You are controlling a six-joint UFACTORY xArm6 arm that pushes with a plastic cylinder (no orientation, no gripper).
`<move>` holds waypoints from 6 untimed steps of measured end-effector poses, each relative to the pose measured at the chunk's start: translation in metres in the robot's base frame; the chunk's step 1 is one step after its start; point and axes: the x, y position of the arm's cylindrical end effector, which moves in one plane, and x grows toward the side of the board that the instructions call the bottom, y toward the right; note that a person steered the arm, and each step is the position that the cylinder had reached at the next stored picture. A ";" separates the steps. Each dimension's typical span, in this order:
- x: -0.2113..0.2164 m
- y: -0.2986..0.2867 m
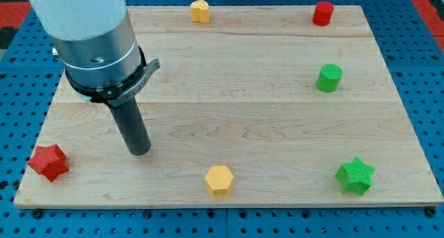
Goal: Move your arm to the top left of the board
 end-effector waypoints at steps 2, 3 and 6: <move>0.005 0.012; 0.017 0.035; -0.205 0.039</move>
